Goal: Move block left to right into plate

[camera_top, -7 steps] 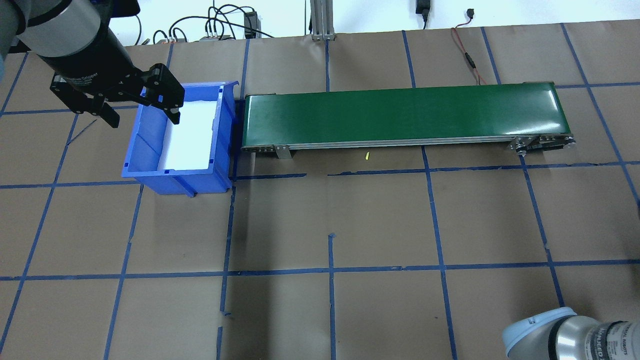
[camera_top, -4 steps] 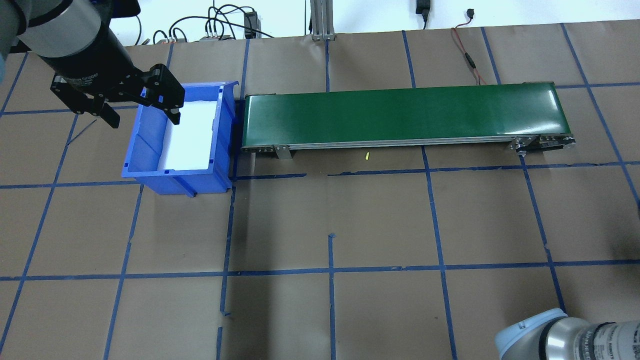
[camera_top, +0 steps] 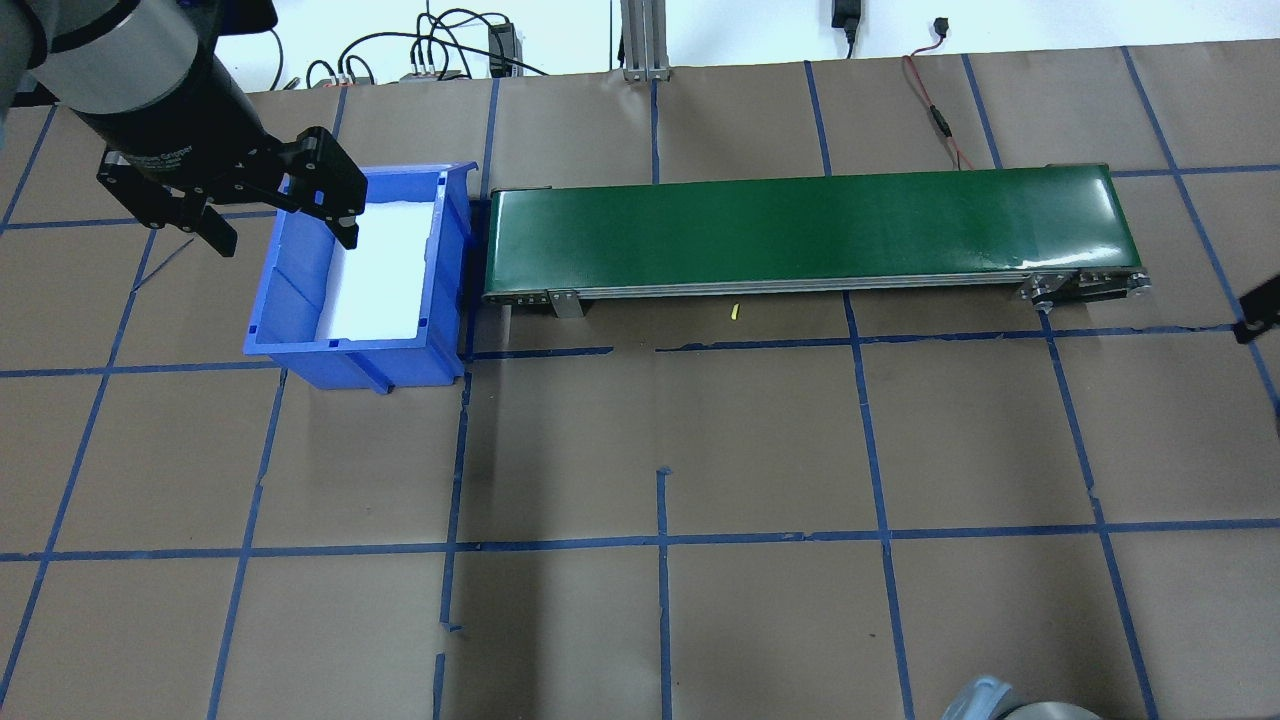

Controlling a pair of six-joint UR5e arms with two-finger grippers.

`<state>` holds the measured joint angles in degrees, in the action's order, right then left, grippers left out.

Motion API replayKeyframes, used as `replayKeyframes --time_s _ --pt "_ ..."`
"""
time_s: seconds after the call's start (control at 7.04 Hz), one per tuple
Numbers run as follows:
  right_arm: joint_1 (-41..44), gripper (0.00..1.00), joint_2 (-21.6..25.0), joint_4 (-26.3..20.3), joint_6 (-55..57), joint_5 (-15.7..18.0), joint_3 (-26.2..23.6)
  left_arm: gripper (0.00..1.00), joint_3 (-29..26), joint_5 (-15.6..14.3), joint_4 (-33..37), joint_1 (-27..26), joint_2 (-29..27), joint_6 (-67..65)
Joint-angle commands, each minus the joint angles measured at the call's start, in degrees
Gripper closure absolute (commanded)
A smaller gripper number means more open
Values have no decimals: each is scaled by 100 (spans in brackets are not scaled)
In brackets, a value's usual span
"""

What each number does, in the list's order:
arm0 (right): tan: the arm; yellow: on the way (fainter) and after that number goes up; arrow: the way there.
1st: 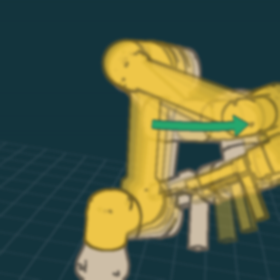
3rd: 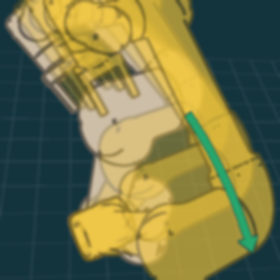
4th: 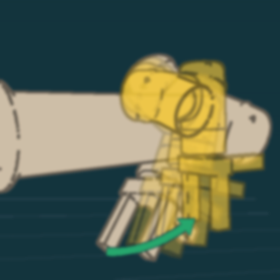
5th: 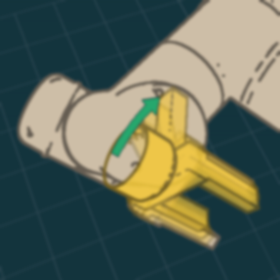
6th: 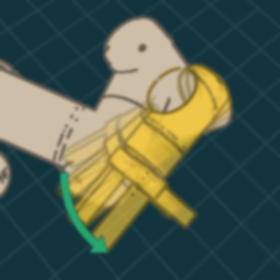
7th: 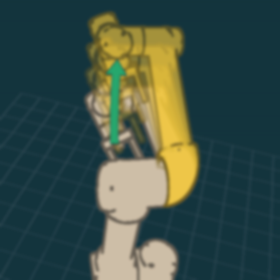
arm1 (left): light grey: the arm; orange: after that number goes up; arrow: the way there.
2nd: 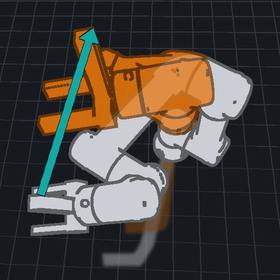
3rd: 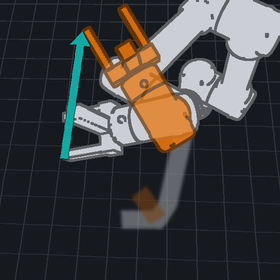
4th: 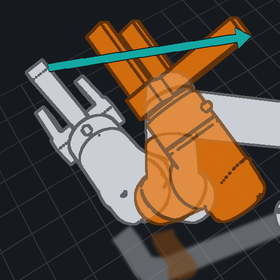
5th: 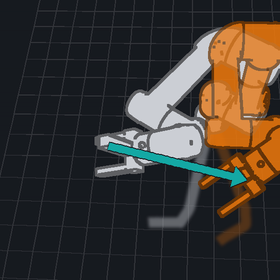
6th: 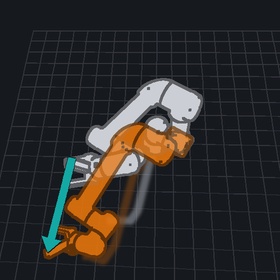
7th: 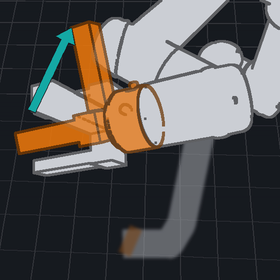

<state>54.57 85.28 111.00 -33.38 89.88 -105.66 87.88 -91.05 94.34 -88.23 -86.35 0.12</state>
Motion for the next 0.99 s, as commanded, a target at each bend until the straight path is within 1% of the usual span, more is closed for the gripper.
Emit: replayKeyframes --time_s 0.0,0.14,0.28,0.43,0.57,0.71,0.85 --pt "1751 0 93 -105 1904 -84 335 0 -139 0 172 34 4 -3" --pt "2429 0 172 -558 2505 -119 466 0 -149 9 216 164 -5 -21" --pt "3036 0 260 -701 3521 -450 590 0 -149 0 365 200 -5 -21" --pt "3634 0 322 -729 4079 -419 617 0 -149 -9 358 183 -5 -21" --pt "4066 0 479 -895 4119 -375 652 0 -123 -52 366 166 13 -21" --pt "4044 0 681 -1288 4102 -374 765 0 -70 -88 340 140 30 -30" --pt "4026 0 700 -1640 4007 -296 801 0 -87 -88 340 148 30 -21"
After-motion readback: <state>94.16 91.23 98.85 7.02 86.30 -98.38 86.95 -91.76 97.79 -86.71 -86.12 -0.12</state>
